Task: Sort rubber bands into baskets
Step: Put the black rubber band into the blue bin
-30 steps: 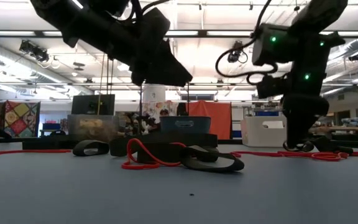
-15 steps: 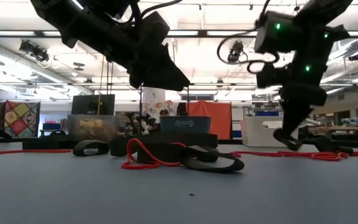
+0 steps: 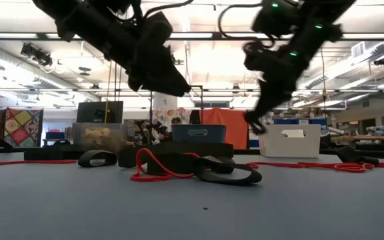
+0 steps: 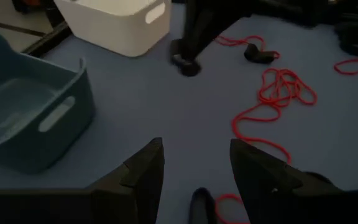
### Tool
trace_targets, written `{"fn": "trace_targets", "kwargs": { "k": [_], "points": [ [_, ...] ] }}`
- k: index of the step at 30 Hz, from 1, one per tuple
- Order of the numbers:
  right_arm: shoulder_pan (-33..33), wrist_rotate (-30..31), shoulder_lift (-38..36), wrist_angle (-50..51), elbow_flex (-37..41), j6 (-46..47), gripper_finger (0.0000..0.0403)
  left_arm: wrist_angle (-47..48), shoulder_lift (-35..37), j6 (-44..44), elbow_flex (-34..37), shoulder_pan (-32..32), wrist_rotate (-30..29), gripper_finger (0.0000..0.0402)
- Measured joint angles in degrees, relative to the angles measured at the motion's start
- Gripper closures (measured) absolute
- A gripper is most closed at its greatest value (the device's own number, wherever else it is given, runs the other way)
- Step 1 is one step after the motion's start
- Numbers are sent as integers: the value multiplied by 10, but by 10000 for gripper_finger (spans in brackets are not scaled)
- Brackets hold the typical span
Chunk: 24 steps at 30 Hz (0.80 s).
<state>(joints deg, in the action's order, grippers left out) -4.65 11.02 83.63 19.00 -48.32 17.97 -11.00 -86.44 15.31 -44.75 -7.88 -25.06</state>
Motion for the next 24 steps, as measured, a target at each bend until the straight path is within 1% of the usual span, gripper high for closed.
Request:
{"fn": "trace_targets", "kwargs": {
  "k": [6,8,11,13,16,18,20,24],
  "points": [
    [-47,4,67,-5,-102,-81,400,32,18,5,0,0,-7,215],
    [-57,29,89,-22,-123,-92,400,49,20,16,0,-4,-8,215],
    [-67,73,110,-76,-134,-115,398,78,22,29,0,-16,-9,215],
    [-73,84,120,-118,-135,-128,398,88,26,30,0,-27,-16,215],
    [-93,85,129,-164,-135,-142,398,94,35,29,0,-39,-28,215],
    [-112,72,134,-173,-135,-139,399,98,38,29,0,-43,-40,215],
    [-133,45,139,-178,-136,-133,396,110,45,27,0,-46,-42,215],
    [-166,-20,145,-177,-135,-124,370,122,55,28,0,-50,-58,215]
  ]
}}
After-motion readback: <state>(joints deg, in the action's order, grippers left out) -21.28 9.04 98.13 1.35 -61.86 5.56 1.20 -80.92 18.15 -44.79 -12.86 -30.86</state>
